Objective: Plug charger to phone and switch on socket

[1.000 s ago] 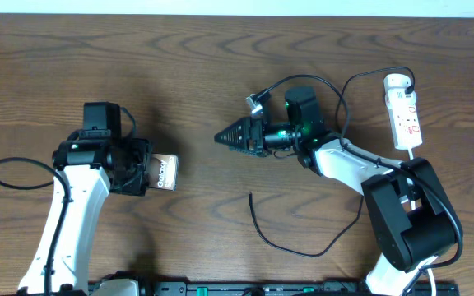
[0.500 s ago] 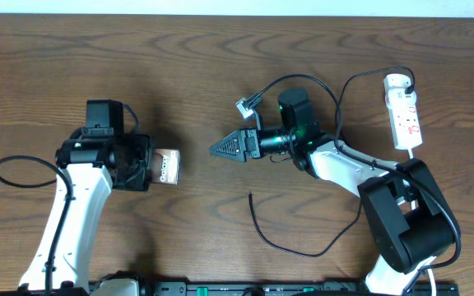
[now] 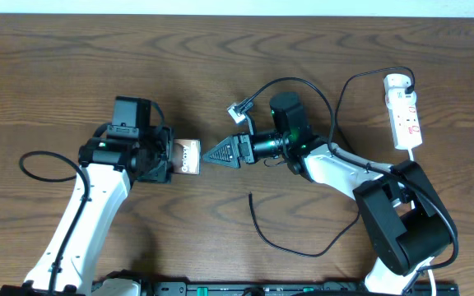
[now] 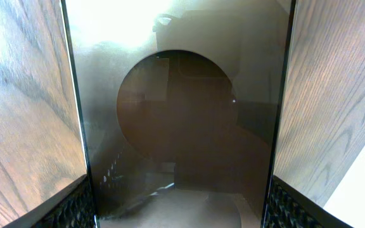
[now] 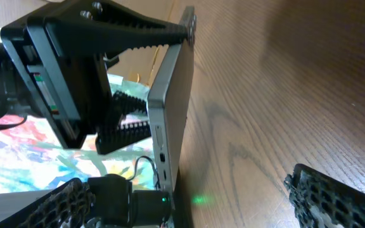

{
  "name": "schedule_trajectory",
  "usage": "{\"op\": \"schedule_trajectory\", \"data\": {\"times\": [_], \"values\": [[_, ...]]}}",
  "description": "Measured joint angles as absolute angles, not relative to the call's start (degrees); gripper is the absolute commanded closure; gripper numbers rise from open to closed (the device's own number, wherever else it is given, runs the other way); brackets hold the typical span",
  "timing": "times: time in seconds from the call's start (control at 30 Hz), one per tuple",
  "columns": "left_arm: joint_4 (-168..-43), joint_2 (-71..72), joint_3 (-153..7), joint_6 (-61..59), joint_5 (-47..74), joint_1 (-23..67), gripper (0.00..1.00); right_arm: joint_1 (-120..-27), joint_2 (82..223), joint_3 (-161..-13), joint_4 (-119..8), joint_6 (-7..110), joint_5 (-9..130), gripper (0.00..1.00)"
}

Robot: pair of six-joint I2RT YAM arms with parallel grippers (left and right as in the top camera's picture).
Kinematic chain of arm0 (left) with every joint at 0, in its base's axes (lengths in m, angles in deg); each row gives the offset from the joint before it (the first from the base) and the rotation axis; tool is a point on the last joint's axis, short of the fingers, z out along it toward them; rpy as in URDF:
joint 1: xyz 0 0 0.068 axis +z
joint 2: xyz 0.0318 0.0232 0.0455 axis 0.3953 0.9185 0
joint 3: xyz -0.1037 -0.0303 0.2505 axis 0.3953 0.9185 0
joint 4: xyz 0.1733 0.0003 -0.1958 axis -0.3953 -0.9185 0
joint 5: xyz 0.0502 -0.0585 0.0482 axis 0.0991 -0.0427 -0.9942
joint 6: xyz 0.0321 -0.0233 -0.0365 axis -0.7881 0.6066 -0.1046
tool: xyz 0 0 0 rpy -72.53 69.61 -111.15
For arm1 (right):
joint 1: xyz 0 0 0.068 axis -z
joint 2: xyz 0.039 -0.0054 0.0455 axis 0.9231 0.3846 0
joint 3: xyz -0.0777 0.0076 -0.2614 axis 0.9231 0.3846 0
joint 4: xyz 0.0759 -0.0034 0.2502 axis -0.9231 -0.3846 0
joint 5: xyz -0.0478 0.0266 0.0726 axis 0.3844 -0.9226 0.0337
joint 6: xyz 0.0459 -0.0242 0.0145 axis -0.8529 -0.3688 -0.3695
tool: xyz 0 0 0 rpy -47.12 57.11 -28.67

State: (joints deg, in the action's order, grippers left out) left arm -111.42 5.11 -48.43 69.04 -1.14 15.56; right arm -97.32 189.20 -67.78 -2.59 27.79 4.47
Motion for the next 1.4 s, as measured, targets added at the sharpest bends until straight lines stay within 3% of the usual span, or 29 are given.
{"op": "schedule_trajectory", "data": {"times": [0.77, 1.4], "values": [[-106.0, 7.3, -48.4, 84.0, -2.6, 6.1, 0.92, -99.9, 189.2, -67.8, -1.1, 27.8, 7.4, 0.01], [-104.2, 7.8, -48.4, 85.9, -2.6, 3.6, 0.93, -99.9, 189.2, -67.8, -0.8, 24.9, 10.5, 0.01]]}}
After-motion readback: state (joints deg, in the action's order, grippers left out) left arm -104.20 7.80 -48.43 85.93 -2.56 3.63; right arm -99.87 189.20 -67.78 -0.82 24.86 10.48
